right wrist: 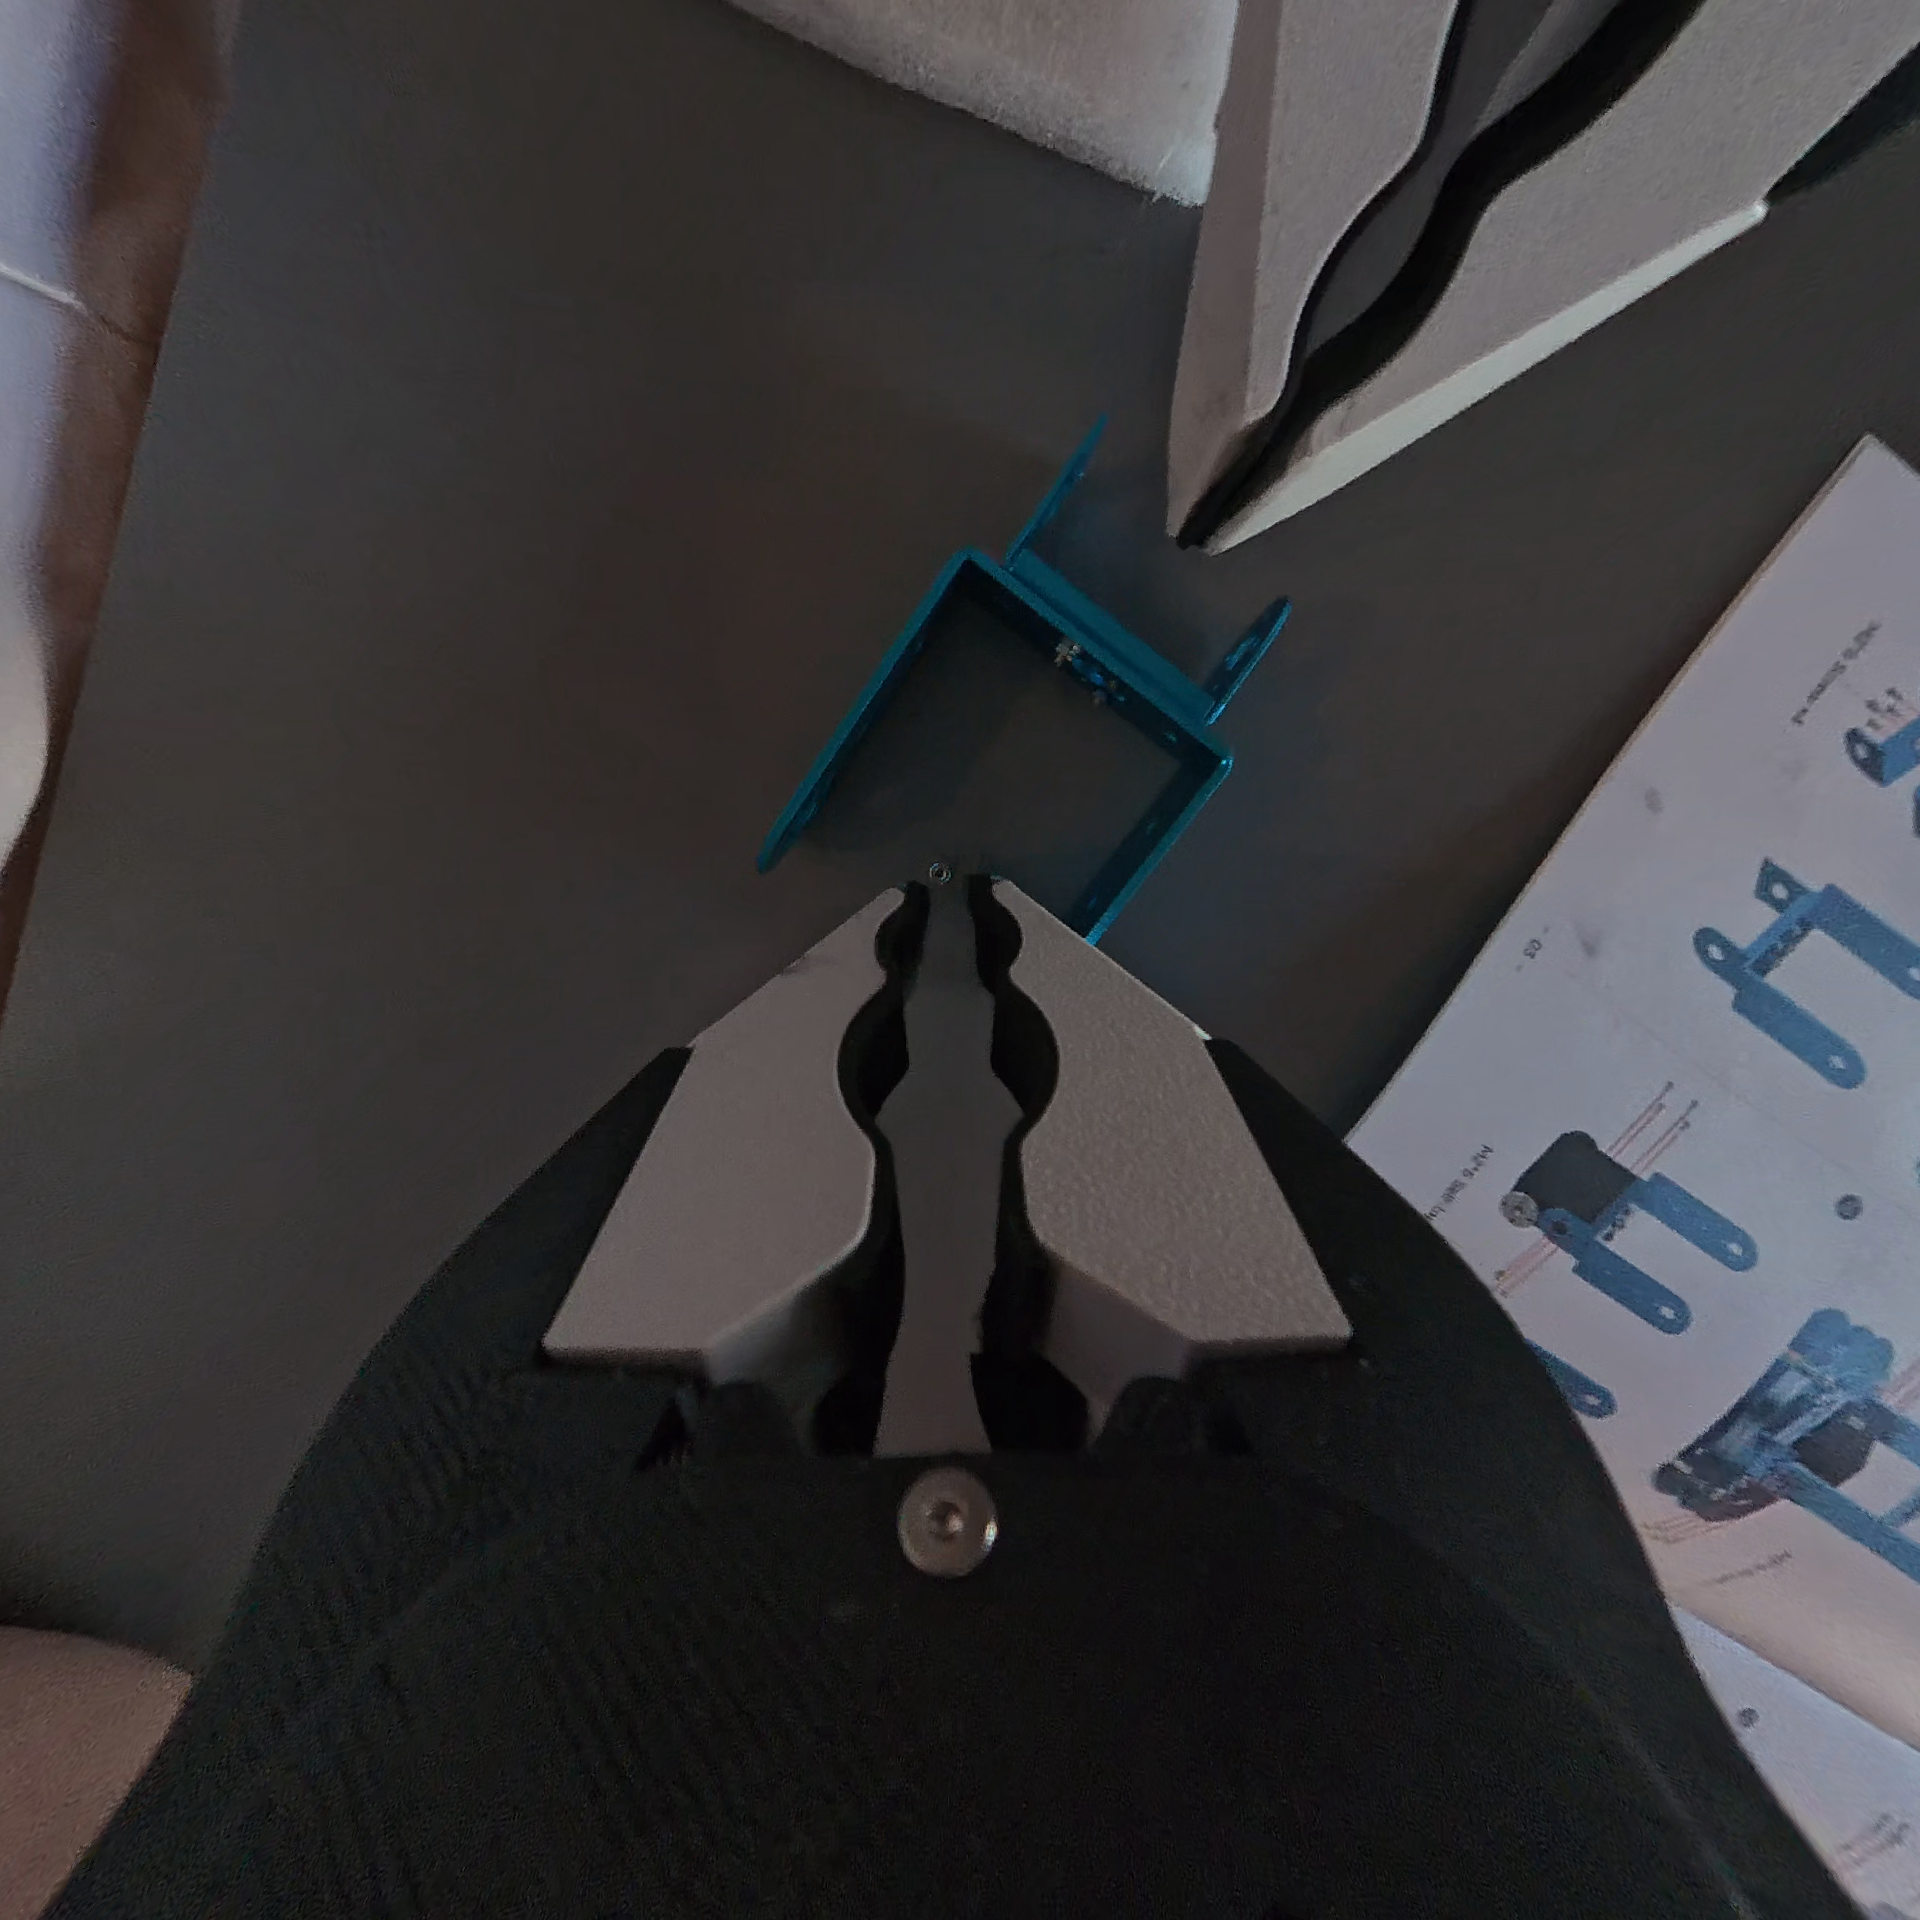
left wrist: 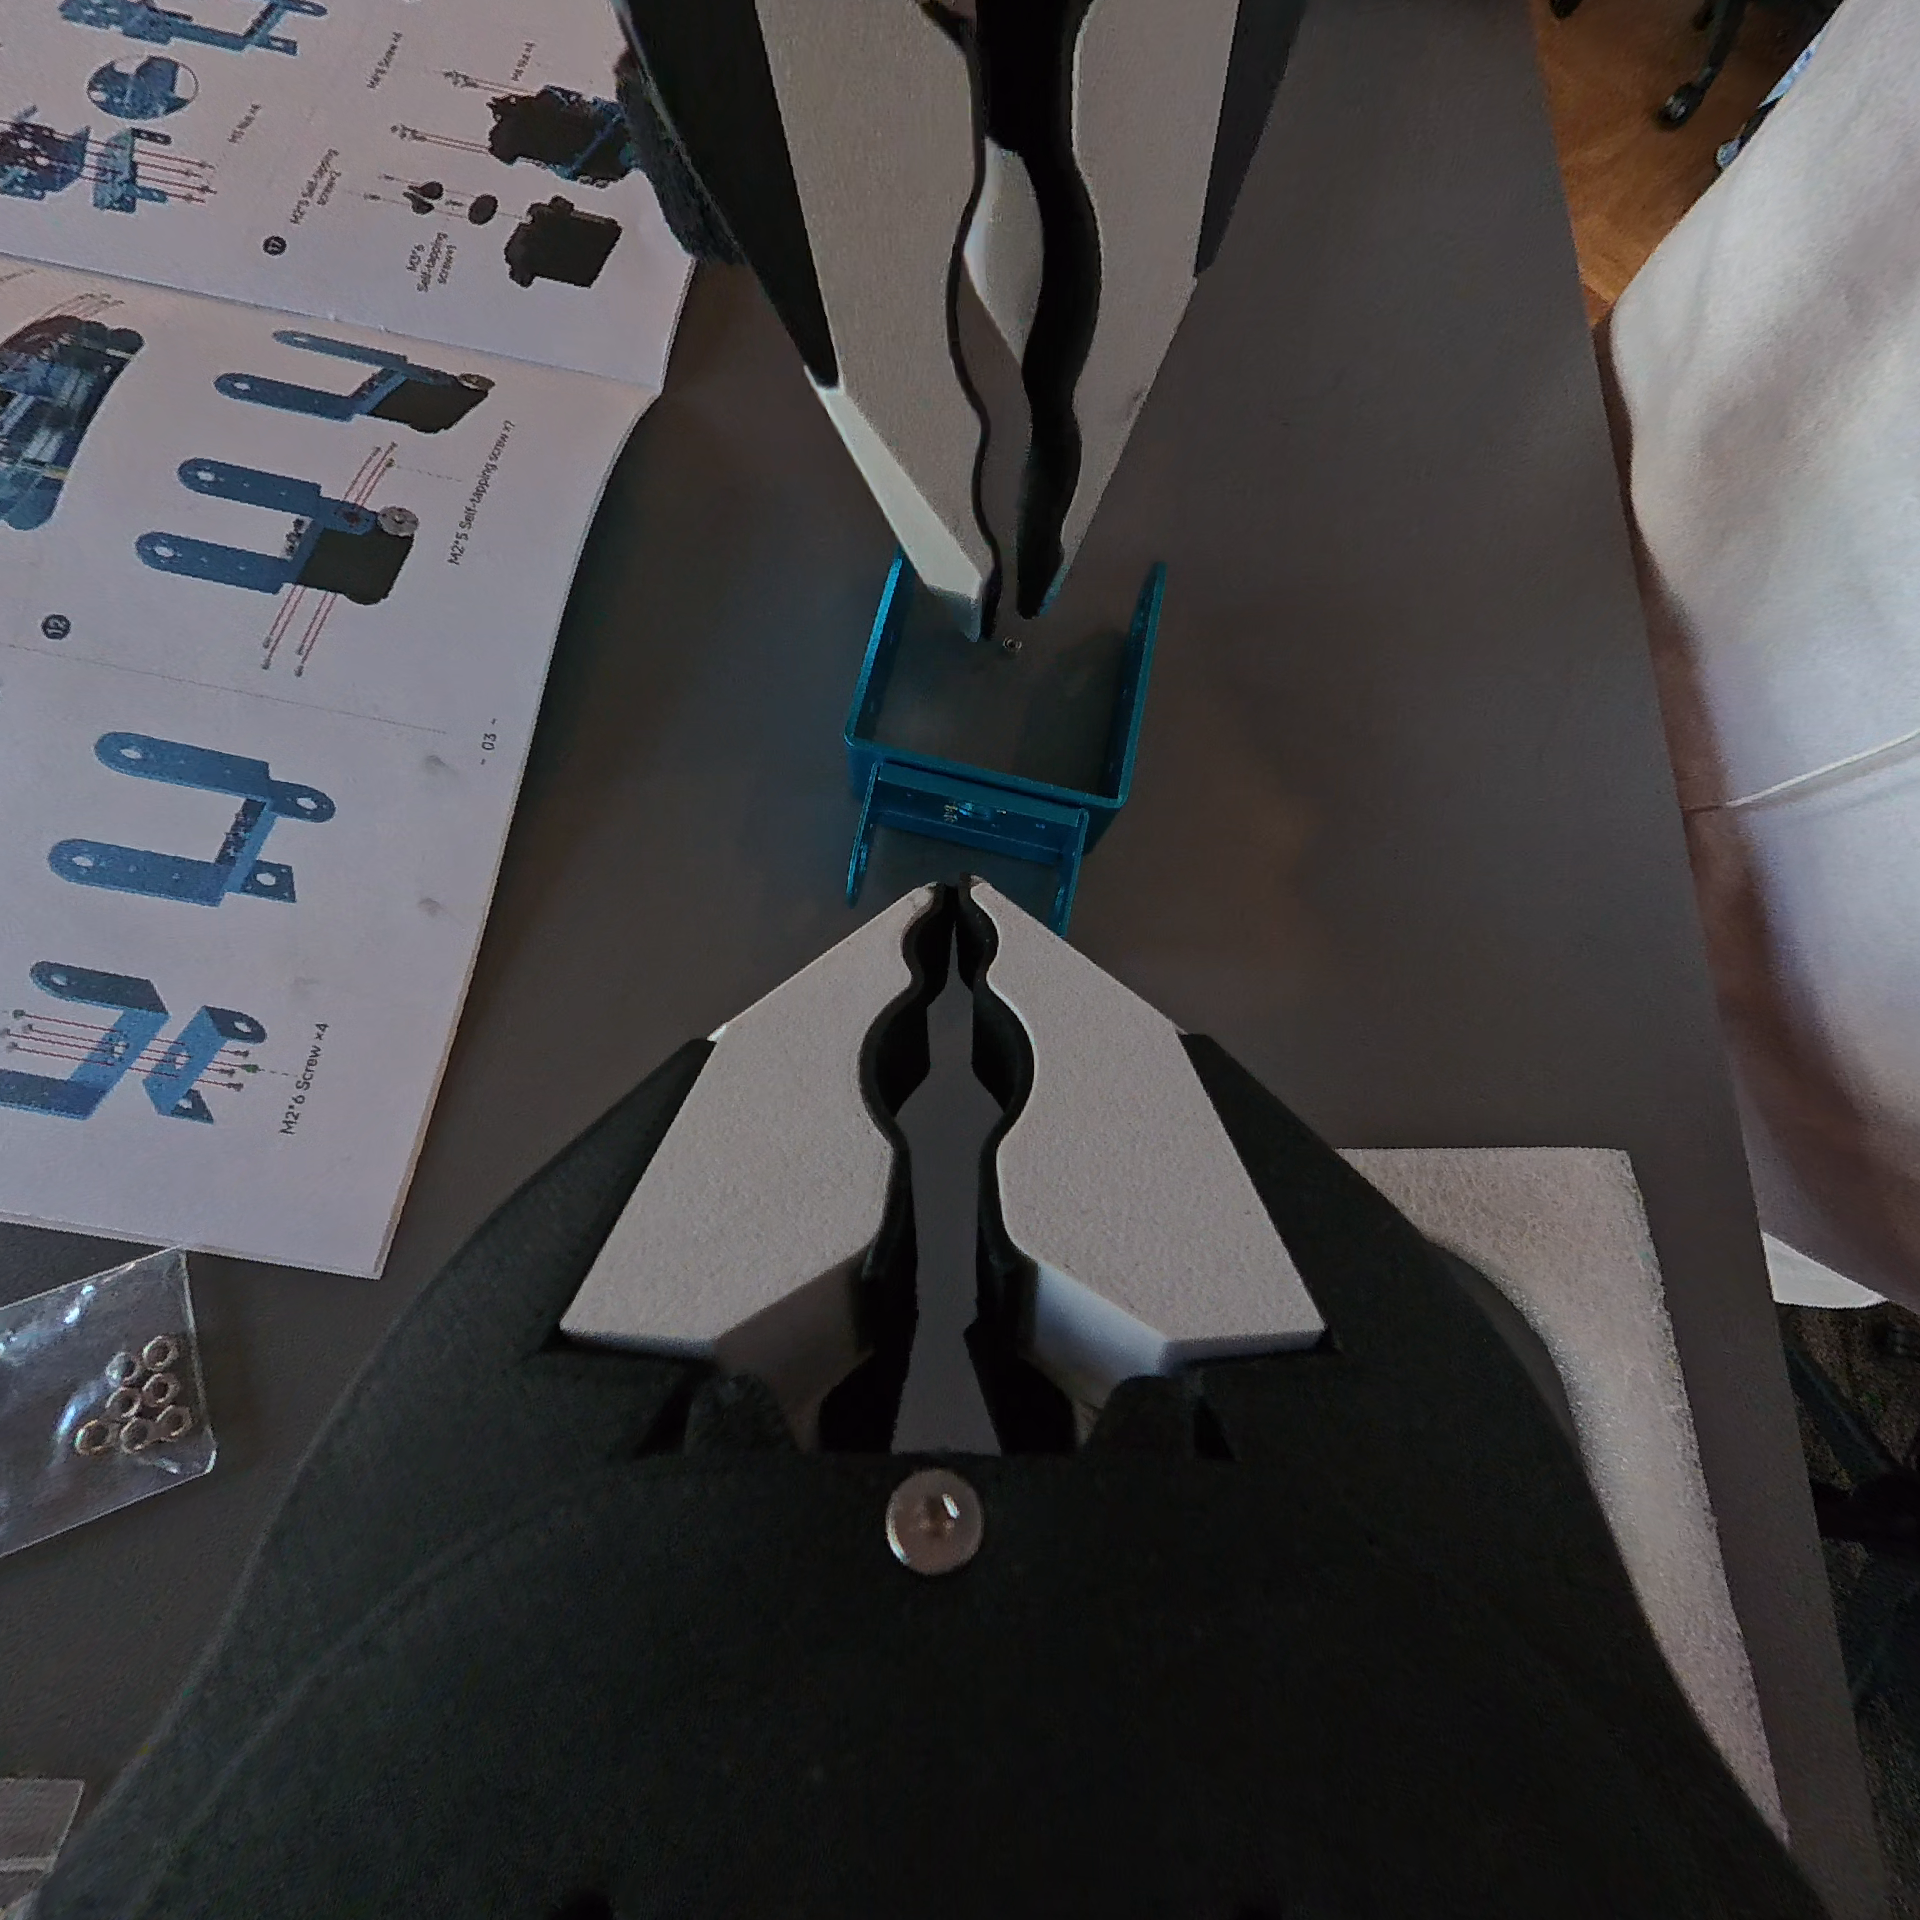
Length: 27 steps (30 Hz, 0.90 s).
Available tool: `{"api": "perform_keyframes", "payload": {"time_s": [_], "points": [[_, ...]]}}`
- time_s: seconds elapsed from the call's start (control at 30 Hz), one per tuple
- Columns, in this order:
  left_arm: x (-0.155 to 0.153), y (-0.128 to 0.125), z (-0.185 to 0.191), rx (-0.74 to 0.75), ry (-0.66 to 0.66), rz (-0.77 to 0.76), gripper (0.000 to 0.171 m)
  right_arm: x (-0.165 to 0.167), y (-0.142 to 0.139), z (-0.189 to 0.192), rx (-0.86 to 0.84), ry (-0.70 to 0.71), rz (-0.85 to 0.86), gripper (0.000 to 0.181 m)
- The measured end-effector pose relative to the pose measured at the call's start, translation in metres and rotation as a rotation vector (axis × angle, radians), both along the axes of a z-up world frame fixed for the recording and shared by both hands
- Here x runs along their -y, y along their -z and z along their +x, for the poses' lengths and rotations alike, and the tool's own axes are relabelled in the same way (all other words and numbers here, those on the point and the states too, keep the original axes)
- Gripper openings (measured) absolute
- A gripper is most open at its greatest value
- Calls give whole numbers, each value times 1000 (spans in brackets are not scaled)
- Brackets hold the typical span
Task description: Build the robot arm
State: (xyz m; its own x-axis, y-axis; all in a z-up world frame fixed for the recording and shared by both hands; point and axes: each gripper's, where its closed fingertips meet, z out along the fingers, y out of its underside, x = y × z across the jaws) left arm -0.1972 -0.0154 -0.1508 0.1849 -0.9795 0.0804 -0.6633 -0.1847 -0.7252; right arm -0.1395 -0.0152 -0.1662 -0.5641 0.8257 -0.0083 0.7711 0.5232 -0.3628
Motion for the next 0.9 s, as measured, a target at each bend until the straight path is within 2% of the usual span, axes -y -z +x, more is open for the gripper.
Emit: {"api": "perform_keyframes", "payload": {"time_s": [0.9], "points": [[2, -2, 2, 5, 7, 2, 0, 3, 7, 0, 52, -5, 39, 3]]}}
